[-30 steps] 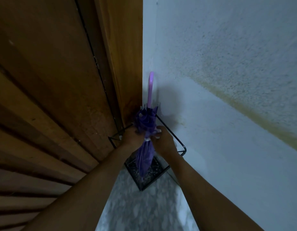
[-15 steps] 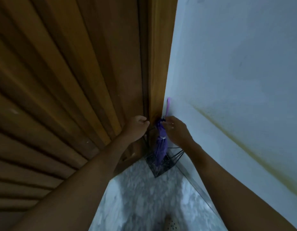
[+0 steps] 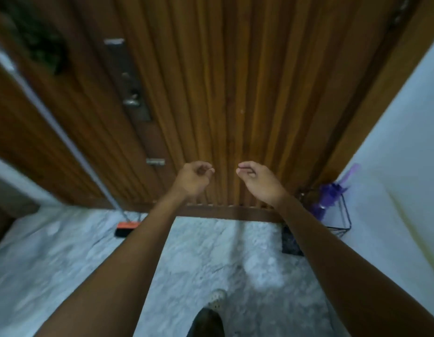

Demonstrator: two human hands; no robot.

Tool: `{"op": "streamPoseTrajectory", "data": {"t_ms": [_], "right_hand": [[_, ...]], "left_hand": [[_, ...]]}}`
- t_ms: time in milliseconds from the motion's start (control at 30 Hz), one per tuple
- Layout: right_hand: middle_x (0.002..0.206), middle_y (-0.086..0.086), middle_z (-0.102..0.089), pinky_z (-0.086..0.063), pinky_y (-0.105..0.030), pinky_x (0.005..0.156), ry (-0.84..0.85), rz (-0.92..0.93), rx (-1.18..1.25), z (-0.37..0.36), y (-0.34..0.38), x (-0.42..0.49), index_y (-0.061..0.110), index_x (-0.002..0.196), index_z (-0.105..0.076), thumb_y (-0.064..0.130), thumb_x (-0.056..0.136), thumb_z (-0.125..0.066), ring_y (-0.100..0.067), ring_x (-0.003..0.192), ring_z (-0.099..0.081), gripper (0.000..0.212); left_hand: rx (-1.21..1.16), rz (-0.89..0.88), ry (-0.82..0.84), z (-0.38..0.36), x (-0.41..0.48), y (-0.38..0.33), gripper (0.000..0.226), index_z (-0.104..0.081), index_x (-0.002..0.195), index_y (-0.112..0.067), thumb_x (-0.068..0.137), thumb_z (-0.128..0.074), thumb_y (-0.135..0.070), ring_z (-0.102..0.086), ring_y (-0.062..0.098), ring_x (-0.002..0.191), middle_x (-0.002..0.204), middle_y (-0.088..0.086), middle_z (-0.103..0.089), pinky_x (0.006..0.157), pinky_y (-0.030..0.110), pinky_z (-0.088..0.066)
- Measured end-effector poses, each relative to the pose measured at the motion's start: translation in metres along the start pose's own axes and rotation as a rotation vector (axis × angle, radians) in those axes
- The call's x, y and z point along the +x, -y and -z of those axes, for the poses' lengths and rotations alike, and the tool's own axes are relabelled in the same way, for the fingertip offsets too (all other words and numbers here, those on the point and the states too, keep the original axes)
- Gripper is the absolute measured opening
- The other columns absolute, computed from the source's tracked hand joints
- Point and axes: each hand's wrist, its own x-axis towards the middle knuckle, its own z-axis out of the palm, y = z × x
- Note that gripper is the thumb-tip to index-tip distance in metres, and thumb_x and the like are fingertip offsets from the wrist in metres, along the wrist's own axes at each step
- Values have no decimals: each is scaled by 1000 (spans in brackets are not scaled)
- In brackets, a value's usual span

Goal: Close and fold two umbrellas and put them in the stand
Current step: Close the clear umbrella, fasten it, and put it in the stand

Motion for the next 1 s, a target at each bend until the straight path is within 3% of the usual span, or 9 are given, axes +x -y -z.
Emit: {"op": "streamPoseTrajectory", "data": {"t_ms": [67,167,333,467,600,667,733,900,1000], "right_hand": [[117,3,-65,-41,-9,77,114,67,-22,-38,21,-22,16,125,-60,33,98,-56,-7,105,-60,33],[116,4,-60,-40,-3,66,291,159,-43,-99,62,-59,14,128,-58,32,99,-54,-5,102,-56,34],[120,-3,-64,-39,-11,75,568,373,-69,-213,128,-133,8,126,-61,25,98,-57,-7,100,-56,33],[123,2,-63,-44,-21,76,813,497,-105,-309,172,-214,17,125,-62,36,96,-57,-10,101,-60,35],[123,6,-60,-43,-27,81,1071,593,-140,-392,211,-314,24,128,-59,42,97,-54,-11,106,-58,36],[122,7,-59,-43,-28,82,1176,632,-138,-428,228,-370,25,128,-58,43,97,-53,-10,106,-56,36],[122,7,-60,-43,-27,82,1257,670,-120,-463,241,-428,25,128,-59,41,97,-54,-10,107,-56,35],[119,6,-59,-42,-26,85,1434,769,-95,-545,264,-568,22,128,-59,41,97,-54,-12,109,-56,36],[117,4,-61,-42,-26,85,1511,781,-88,-587,272,-636,20,126,-61,38,97,-55,-13,108,-58,35]], "left_hand": [[34,69,-73,38,-50,24,12,-71,99,-13,91,-64,-20,-63,15,89,94,4,-70,83,24,-49],[21,176,-258,97,-129,53,20,-70,106,-12,92,-63,-23,-65,16,92,100,2,-70,82,23,-52],[17,350,-572,184,-275,99,24,-69,110,-18,92,-61,-30,-68,20,87,98,4,-70,75,27,-51],[-1,489,-807,235,-407,134,23,-70,109,-22,91,-62,-33,-70,18,87,99,1,-71,80,31,-55],[-43,620,-1035,273,-541,161,21,-71,106,-19,90,-62,-30,-71,19,86,97,4,-73,85,32,-56],[-75,676,-1140,287,-607,174,17,-71,103,-21,90,-63,-30,-72,20,86,96,5,-74,80,30,-57],[-87,729,-1213,299,-671,186,19,-70,104,-20,90,-62,-30,-71,20,87,97,5,-74,74,28,-54],[-80,821,-1381,327,-821,219,23,-71,107,-14,91,-62,-28,-70,19,90,98,5,-73,81,31,-55],[-107,852,-1467,338,-889,237,21,-71,106,-15,91,-61,-26,-70,19,89,95,5,-73,75,28,-52]]}}
